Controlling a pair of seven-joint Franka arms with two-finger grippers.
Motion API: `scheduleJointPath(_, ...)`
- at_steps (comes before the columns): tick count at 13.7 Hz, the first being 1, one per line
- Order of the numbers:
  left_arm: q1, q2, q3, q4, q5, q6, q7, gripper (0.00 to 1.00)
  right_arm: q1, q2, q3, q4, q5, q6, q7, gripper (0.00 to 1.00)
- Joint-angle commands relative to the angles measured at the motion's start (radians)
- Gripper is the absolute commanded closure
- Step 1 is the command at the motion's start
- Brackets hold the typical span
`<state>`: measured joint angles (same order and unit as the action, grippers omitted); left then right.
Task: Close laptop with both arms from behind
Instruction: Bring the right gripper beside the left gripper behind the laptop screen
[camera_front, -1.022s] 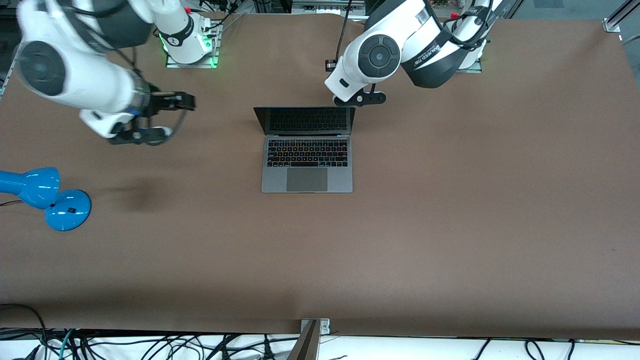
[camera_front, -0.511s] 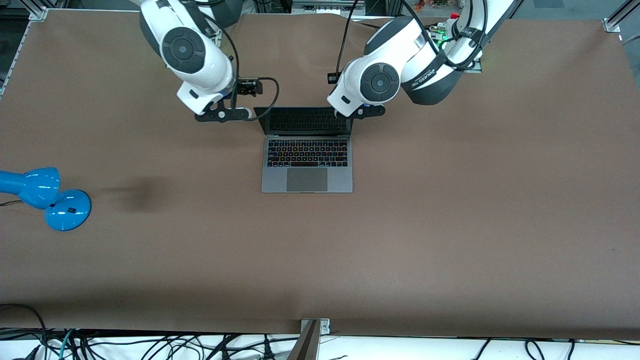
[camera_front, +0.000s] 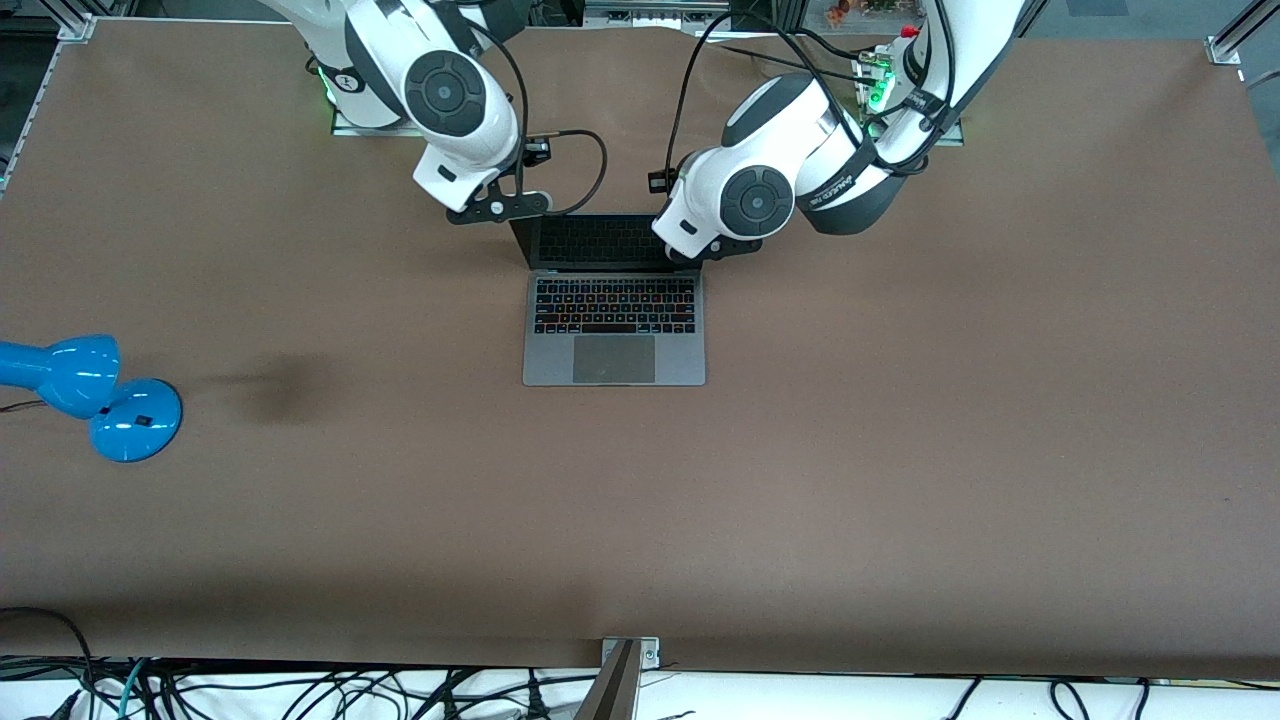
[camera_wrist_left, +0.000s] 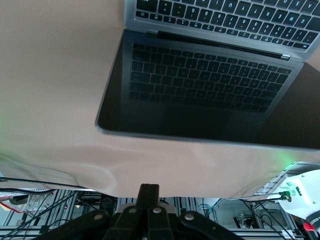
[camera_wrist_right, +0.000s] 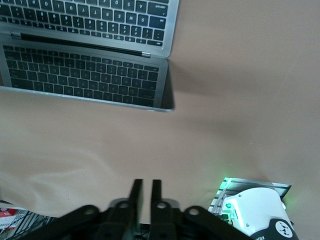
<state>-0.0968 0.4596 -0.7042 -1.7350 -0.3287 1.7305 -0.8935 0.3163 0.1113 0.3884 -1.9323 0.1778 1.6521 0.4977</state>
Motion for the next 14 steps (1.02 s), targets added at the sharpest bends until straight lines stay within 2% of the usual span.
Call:
scheduleJointPath(1,0.008,0.011,0.0,-0.003,0.005,0.023,-0.008,1.0,-0.01,0.031,0.015,-0.005,0.014,0.014,-0.022,1.0)
scheduleJointPath(7,0.008,0.059,0.015,0.008,0.02,0.129,-0.001,1.0,0.009,0.079,0.02,0.009,0.0,0.084,-0.022,1.0)
scheduleJointPath(10,0.008,0.067,0.028,0.015,0.075,0.132,0.007,1.0,0.0,0.135,0.015,0.07,-0.03,0.09,-0.021,1.0)
scheduleJointPath(14,0.008,0.076,0.032,0.018,0.076,0.141,0.008,1.0,-0.02,0.165,0.006,0.111,-0.055,0.092,-0.022,1.0)
